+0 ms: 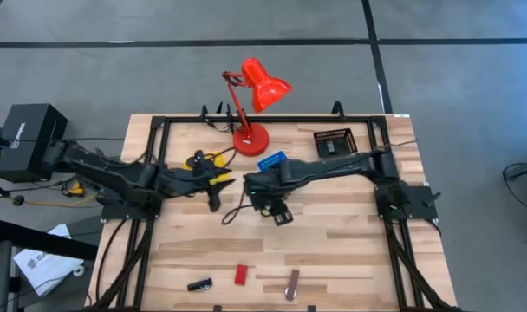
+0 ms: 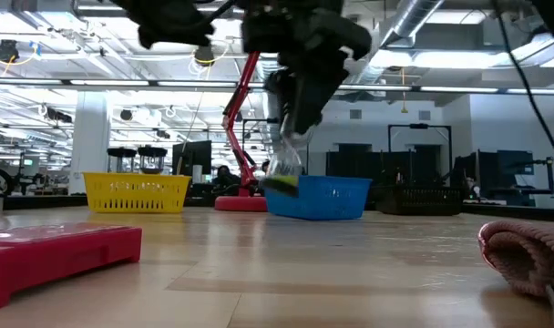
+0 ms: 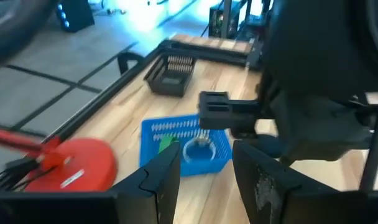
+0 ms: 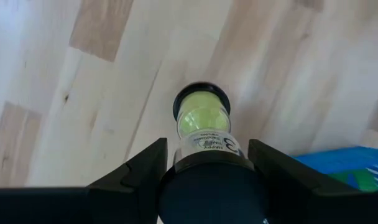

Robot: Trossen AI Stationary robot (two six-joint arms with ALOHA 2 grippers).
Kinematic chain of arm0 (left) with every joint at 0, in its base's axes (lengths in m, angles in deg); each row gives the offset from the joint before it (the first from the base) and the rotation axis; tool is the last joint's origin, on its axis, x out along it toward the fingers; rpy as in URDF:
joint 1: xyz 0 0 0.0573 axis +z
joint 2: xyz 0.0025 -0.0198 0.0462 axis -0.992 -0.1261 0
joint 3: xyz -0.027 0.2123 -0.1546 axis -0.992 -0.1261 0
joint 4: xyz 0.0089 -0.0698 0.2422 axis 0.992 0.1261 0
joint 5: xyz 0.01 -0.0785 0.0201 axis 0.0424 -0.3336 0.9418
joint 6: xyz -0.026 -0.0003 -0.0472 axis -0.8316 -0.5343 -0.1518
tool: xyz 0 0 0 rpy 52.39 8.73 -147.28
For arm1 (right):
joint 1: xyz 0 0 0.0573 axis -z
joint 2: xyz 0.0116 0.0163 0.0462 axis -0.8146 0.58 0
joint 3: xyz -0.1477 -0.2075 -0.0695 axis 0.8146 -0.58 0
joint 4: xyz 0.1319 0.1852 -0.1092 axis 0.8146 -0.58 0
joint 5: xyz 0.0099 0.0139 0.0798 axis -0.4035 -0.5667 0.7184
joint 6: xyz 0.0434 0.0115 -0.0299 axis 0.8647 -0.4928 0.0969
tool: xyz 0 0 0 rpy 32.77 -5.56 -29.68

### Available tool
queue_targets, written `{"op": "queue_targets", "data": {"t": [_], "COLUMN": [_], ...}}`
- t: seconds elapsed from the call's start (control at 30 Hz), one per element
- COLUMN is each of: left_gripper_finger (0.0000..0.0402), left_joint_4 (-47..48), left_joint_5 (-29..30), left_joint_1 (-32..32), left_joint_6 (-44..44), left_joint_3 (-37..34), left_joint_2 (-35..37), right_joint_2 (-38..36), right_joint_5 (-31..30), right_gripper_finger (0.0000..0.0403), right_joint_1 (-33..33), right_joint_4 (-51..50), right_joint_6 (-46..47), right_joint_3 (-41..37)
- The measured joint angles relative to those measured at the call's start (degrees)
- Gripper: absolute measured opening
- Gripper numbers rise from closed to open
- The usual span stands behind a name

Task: Pick & Place Office items
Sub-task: Put the light green hourglass into the yellow bin

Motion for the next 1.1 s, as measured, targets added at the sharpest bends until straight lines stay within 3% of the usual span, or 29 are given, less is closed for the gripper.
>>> {"op": "queue_targets", "data": {"t": [0.33, 1.1], "left_gripper_finger": [0.0140, 0.0140], "left_joint_4": [1.1, -2.2], "left_joint_5": [0.0, 0.0], "left_joint_1": [0.0, 0.1], "left_joint_6": [-0.2, -0.2], "left_joint_3": [-8.0, -9.6], "left_joint_2": [7.4, 9.1], "right_joint_2": [12.9, 13.3], "right_joint_5": [0.1, 0.1], "right_gripper_finger": [0.0198, 0.0238], "right_joint_1": [0.0, 0.0], "right_joint_4": [-11.5, -12.1], "right_joint_6": [-4.8, -5.5], "right_joint_3": [15.9, 16.1]}}
